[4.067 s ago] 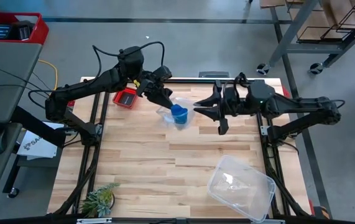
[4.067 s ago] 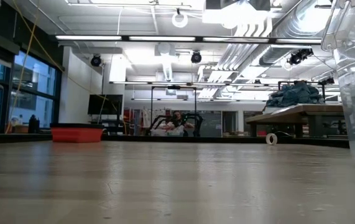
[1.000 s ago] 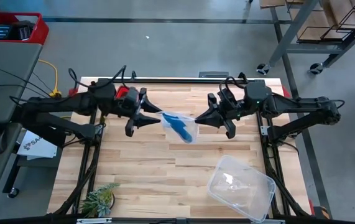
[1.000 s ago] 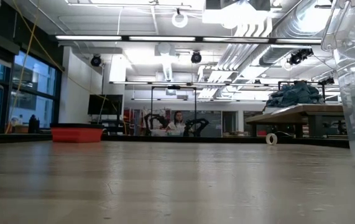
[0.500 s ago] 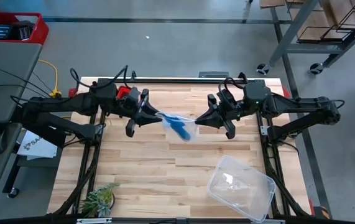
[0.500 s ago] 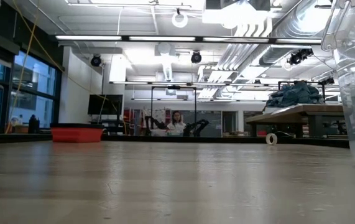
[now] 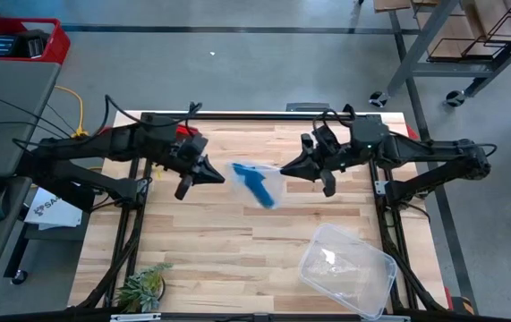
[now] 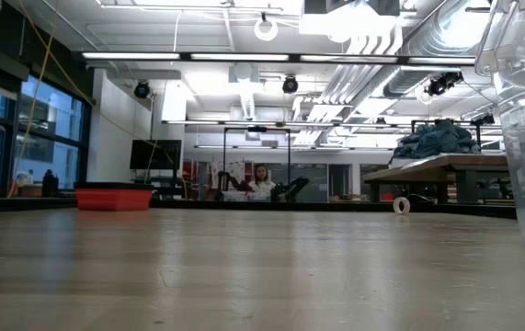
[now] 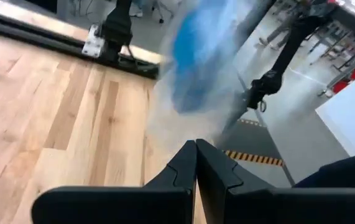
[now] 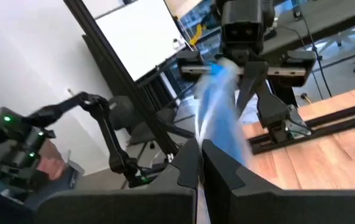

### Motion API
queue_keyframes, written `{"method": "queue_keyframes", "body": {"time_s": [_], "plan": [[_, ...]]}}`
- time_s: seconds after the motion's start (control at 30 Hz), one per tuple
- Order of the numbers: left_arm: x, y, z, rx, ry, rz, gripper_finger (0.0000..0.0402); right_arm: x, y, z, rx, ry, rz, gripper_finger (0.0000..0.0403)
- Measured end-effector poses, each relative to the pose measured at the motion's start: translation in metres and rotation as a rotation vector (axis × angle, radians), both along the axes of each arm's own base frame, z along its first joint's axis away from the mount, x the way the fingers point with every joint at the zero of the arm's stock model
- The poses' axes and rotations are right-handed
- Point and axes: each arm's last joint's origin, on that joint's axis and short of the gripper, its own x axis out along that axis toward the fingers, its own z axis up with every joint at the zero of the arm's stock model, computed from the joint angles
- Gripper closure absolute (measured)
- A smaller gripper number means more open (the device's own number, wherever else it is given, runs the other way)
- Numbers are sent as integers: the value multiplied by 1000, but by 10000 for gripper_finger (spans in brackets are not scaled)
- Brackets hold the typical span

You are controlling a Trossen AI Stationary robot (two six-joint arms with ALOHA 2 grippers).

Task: Roll bandage
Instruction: Put the blue rolled bandage into the transparent zip bag

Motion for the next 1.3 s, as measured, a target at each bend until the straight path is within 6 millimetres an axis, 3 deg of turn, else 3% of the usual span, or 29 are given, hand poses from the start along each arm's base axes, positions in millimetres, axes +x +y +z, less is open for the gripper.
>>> {"method": "queue_keyframes", "body": {"time_s": [0.4,0.57,0.73,0.93,1.3], "plan": [[6,1,3,-4,-43,13,394,1,0,-3,-4,22,-13,403],[2,4,-1,-5,10,32,352,1,-1,-3,-7,21,-14,403],[1,7,-11,117,86,91,290,1,-1,1,-5,-14,-14,403],[5,7,-8,139,45,103,231,1,-1,2,0,-27,-12,403],[30,9,-24,172,82,77,210,1,-1,5,-6,-55,-4,403]]}}
